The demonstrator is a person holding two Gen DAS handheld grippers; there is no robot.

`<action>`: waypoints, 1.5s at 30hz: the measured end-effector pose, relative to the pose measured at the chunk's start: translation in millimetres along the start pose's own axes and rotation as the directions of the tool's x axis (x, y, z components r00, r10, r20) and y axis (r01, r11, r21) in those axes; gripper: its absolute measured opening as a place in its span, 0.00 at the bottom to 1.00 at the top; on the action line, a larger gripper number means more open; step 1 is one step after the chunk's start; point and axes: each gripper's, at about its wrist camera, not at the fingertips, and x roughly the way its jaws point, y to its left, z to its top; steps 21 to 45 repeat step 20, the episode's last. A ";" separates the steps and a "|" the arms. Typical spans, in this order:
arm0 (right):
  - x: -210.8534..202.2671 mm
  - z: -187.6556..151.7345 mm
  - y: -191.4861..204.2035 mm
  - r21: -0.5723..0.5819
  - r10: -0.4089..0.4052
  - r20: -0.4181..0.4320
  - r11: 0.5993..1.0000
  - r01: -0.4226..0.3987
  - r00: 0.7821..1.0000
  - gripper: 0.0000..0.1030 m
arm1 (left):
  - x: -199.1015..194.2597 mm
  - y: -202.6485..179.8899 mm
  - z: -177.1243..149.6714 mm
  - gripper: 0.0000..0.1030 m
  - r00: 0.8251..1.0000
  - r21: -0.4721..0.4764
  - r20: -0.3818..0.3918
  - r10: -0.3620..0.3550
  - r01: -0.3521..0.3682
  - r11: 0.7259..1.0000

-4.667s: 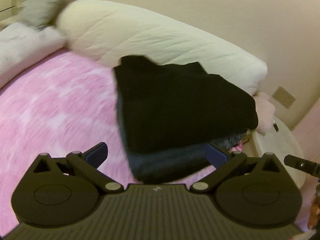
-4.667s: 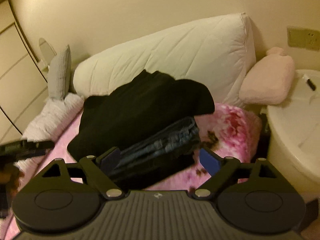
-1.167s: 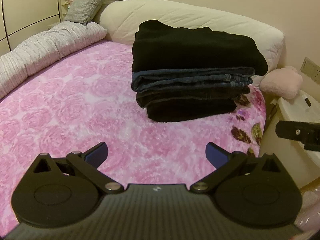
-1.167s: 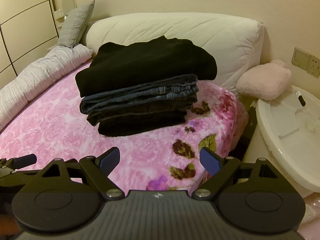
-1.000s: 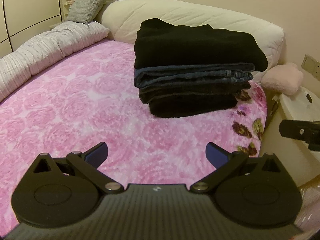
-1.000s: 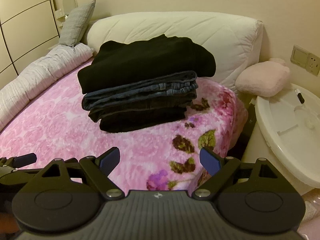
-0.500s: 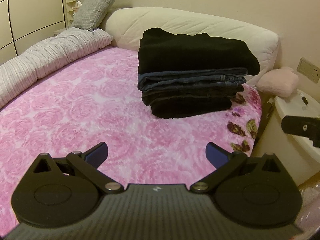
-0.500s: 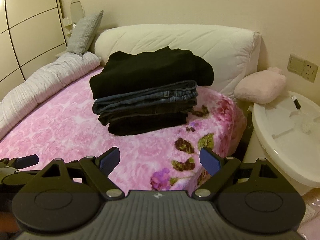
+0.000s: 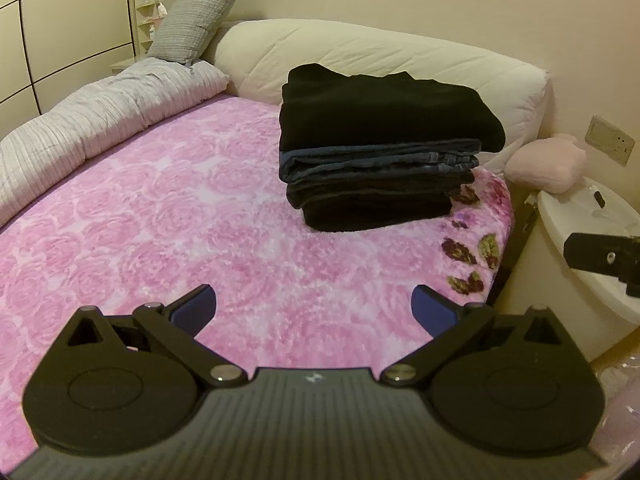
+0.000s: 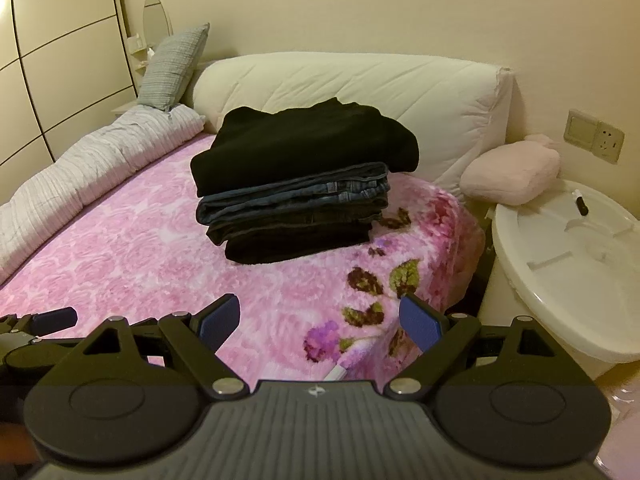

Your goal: Fold clothes

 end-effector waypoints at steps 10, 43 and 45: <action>-31.1 -1.8 4.1 0.012 -0.009 -0.002 1.000 0.009 1.000 0.86 | -27.6 -2.5 -1.3 1.00 1.000 0.015 -0.002 -0.012 0.012 1.000; -40.1 -6.2 6.5 0.023 -0.018 0.001 1.000 0.017 1.000 0.86 | -39.1 -2.3 -4.7 1.00 0.999 0.027 0.033 -0.005 0.004 1.000; -40.1 -6.2 6.5 0.023 -0.018 0.001 1.000 0.017 1.000 0.86 | -39.1 -2.3 -4.7 1.00 0.999 0.027 0.033 -0.005 0.004 1.000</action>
